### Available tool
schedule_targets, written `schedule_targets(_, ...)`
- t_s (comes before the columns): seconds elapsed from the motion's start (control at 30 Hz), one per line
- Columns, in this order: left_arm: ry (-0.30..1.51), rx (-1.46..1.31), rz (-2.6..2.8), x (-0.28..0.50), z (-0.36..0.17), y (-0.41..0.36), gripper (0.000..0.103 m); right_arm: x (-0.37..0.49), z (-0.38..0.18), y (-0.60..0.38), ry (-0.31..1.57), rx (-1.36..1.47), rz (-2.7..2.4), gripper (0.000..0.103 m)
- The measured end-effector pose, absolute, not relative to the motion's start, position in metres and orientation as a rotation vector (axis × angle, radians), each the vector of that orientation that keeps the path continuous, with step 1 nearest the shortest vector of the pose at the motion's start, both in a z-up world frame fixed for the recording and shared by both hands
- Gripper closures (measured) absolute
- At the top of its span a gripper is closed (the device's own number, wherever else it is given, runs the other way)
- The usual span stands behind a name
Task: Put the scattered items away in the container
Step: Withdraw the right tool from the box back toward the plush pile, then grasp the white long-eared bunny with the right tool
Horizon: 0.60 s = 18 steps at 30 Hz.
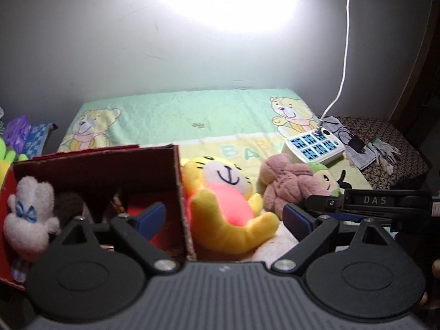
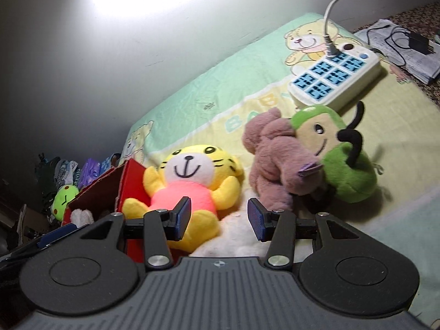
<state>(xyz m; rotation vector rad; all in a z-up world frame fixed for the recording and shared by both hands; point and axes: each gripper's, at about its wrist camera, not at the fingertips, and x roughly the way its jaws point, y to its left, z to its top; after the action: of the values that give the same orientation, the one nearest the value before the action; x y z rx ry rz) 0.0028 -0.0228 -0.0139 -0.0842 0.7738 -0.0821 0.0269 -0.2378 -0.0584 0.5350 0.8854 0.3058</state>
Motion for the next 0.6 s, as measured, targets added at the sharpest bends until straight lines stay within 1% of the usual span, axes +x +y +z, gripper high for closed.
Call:
schedule_targets(0.1, 0.797, -0.062, -0.138, 0.013, -0.023, -0.046, 0.009, 0.028, -0.065, -0.262, 0.884, 0.551, 0.256, 0.050)
schedule_targets(0.3, 0.916, -0.081, -0.263, 0.023, -0.054, -0.076, 0.009, 0.031, -0.078, -0.300, 0.912, 0.566, 0.210, 0.050)
schedule_targets(0.47, 1.003, -0.057, -0.263, 0.020, -0.080, -0.081, 0.009, 0.038, -0.089, -0.298, 0.997, 0.568, 0.338, 0.050)
schedule_targets(0.6, 1.018, -0.049, -0.248, 0.025, -0.089, -0.083, 0.009, 0.051, -0.103, -0.278, 1.085, 0.580, 0.451, 0.050)
